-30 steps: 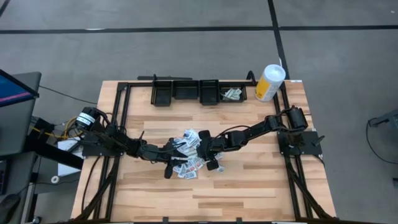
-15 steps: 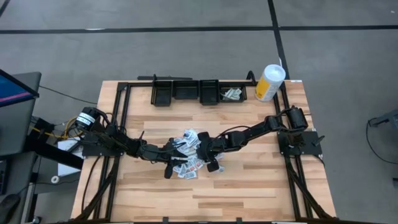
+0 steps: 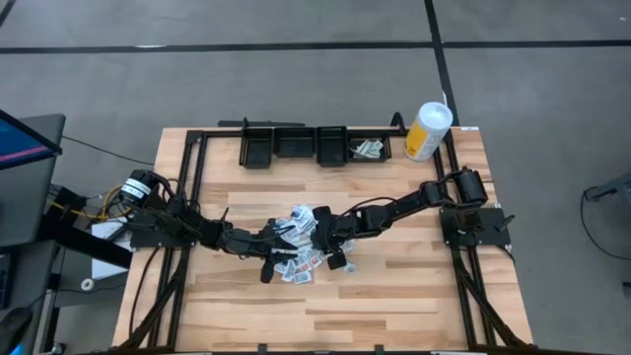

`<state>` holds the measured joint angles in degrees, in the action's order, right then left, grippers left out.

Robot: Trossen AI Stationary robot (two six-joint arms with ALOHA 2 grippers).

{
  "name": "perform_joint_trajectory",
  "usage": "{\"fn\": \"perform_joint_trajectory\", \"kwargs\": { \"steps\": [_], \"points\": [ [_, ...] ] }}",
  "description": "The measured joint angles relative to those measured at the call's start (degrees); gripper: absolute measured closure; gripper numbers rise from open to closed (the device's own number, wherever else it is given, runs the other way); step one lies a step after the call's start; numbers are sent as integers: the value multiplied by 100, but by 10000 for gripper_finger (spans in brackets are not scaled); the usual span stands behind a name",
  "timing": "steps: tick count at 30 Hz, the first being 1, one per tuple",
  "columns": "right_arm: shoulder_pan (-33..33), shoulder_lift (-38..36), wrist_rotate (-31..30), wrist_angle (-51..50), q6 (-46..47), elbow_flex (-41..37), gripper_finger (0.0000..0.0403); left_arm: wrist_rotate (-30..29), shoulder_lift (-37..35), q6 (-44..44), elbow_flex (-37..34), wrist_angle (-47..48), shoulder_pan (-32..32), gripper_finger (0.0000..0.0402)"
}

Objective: Pick & Place First Aid Supplies
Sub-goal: Put the green bandage pack into the right black bin

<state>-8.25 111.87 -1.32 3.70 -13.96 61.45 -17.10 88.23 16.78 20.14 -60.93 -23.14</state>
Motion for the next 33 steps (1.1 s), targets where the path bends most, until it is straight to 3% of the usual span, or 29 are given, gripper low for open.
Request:
{"fn": "perform_joint_trajectory", "kwargs": {
  "steps": [33],
  "points": [
    [136, 2, 299, 278, 138, -98, 289, 2, 0, -1, 0, 0, -20, 298]
  ]
}}
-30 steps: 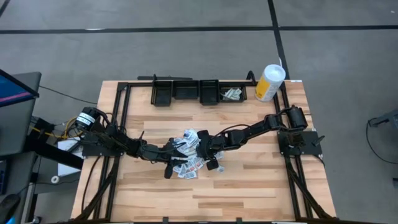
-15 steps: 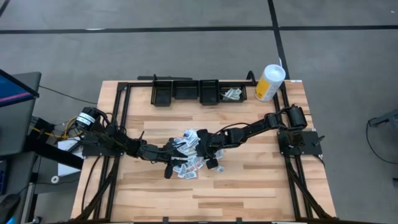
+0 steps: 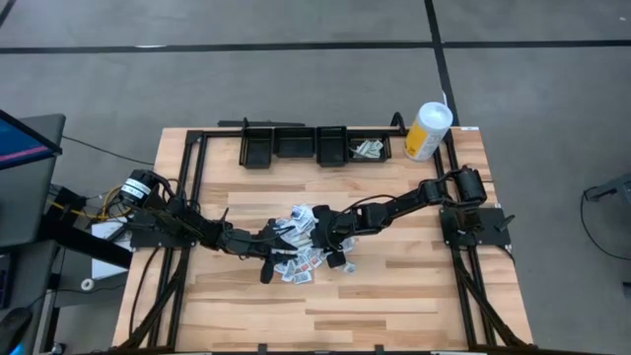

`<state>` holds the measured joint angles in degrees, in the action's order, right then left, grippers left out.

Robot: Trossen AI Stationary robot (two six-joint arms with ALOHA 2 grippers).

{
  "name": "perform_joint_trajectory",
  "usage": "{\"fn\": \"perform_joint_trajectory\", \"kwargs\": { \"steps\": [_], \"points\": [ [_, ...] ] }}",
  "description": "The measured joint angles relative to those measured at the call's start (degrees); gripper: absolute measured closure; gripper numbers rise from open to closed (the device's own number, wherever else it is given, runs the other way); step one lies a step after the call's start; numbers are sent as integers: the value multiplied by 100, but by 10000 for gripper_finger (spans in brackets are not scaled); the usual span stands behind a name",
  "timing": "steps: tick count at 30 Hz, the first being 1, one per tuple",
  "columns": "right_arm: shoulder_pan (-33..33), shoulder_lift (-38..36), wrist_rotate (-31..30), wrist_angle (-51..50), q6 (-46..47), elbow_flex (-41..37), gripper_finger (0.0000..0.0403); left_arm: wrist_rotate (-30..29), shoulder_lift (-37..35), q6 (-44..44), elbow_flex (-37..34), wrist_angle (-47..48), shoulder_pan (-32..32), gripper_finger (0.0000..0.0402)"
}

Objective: Pick & Place First Aid Supplies
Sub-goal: Put the green bandage pack into the right black bin

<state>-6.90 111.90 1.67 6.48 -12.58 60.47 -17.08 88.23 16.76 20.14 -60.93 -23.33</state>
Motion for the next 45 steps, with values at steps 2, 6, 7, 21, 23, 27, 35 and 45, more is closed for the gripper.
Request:
{"fn": "perform_joint_trajectory", "kwargs": {
  "steps": [2, 6, 7, 21, 23, 27, 35, 45],
  "points": [
    [13, 0, 0, -3, 3, 0, 289, 0, 0, 1, 0, 0, 0, 298],
    [62, 122, 2, 113, 87, 1, 289, 0, 0, 1, 0, -2, 0, 298],
    [70, 146, 4, 94, 87, -11, 289, 0, 0, 1, 1, -1, 0, 298],
    [62, 240, -13, 209, 58, 9, 341, 50, 2, -1, 9, -7, -17, 298],
    [61, 240, -12, 216, 18, 11, 372, 48, 2, -1, 9, -7, -17, 298],
    [61, 240, -13, 179, -34, 11, 394, 48, 2, -1, 9, -7, -17, 298],
    [39, 204, -15, 99, -109, 33, 402, 44, 2, -18, 9, -33, -17, 298],
    [32, -227, -98, -171, -456, 85, 402, 39, -173, -669, 60, -404, -13, 298]
  ]
}}
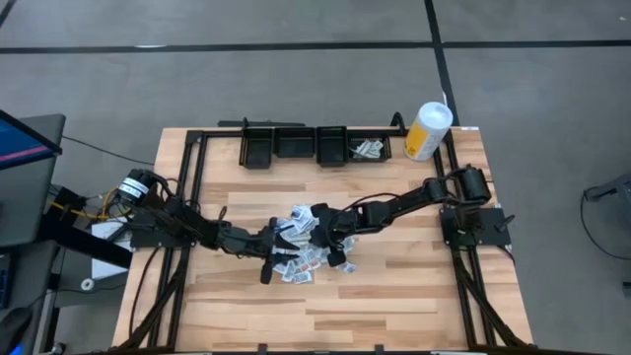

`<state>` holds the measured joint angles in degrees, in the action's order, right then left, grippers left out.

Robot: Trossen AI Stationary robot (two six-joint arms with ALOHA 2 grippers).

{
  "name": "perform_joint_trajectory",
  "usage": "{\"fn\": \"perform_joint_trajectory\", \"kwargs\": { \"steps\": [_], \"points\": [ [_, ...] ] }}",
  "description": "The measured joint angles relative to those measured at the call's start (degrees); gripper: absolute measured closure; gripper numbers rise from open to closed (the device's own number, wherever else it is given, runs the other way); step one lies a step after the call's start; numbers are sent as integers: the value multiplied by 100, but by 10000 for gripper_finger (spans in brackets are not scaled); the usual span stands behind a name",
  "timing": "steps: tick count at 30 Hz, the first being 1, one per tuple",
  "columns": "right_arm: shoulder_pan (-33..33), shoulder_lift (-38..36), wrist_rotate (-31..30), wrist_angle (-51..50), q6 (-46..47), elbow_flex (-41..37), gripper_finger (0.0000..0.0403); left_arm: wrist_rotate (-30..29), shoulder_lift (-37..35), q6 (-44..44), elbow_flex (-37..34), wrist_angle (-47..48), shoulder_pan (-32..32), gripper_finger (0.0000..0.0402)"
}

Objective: Pick & Place First Aid Supplies
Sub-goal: Put the green bandage pack into the right black bin

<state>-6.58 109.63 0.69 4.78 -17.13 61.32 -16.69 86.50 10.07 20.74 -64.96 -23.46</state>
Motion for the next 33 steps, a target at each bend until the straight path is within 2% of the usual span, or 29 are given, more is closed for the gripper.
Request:
{"fn": "perform_joint_trajectory", "kwargs": {
  "steps": [8, 16, 23, 33],
  "points": [
    [295, -389, -92, -501, -410, 0, 403, 1, -574, -748, 43, 106, 0, 298],
    [983, -776, -97, -1033, -769, -2, 403, 0, -1162, -1468, 43, 686, 311, 298],
    [1908, -1179, -98, -1742, -897, -2, 403, 0, -1444, -2145, 43, 1353, 1090, 298],
    [3597, -1715, -98, -2305, -1033, 2, 403, -5, -1480, -2072, -1, 2139, 2445, 298]
  ]
}}
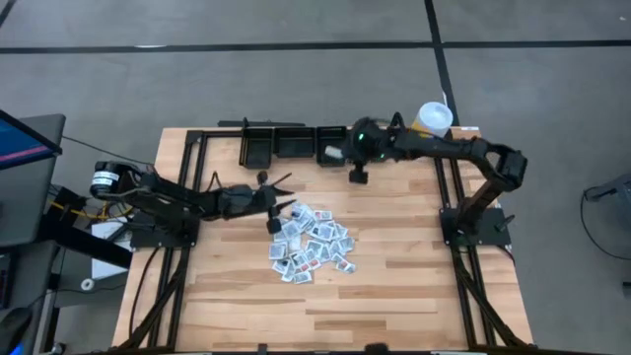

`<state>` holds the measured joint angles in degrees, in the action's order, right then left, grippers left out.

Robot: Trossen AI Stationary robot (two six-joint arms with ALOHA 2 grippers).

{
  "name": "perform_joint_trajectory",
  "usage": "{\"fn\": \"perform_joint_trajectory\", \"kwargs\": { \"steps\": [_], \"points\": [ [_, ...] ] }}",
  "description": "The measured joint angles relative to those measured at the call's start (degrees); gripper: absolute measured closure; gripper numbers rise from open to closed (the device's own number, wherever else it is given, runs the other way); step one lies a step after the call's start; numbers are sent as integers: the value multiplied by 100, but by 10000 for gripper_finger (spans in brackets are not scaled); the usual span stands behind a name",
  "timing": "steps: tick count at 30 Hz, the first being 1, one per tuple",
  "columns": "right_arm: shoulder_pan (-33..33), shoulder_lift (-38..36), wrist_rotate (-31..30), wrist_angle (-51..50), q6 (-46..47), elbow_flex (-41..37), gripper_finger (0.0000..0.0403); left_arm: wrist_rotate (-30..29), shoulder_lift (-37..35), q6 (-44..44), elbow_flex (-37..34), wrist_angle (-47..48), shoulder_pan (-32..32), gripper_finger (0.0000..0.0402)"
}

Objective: Pick & Place First Aid Supplies
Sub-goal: Put the green bandage pack into the right black bin

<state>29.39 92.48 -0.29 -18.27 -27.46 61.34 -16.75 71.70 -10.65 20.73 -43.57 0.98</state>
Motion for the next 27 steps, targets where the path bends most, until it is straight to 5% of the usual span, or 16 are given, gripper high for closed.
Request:
{"fn": "perform_joint_trajectory", "kwargs": {
  "steps": [11, 20, 27],
  "points": [
    [1227, 38, -23, -416, 403, -255, 403, 20, 0, 40, 0, 168, 292, 298],
    [1057, 60, -914, -396, 884, -470, 362, 463, 0, 65, 0, 166, 283, 298],
    [865, 60, -1012, -243, 885, -470, 320, 471, 0, 276, 0, 288, 283, 298]
  ]
}}
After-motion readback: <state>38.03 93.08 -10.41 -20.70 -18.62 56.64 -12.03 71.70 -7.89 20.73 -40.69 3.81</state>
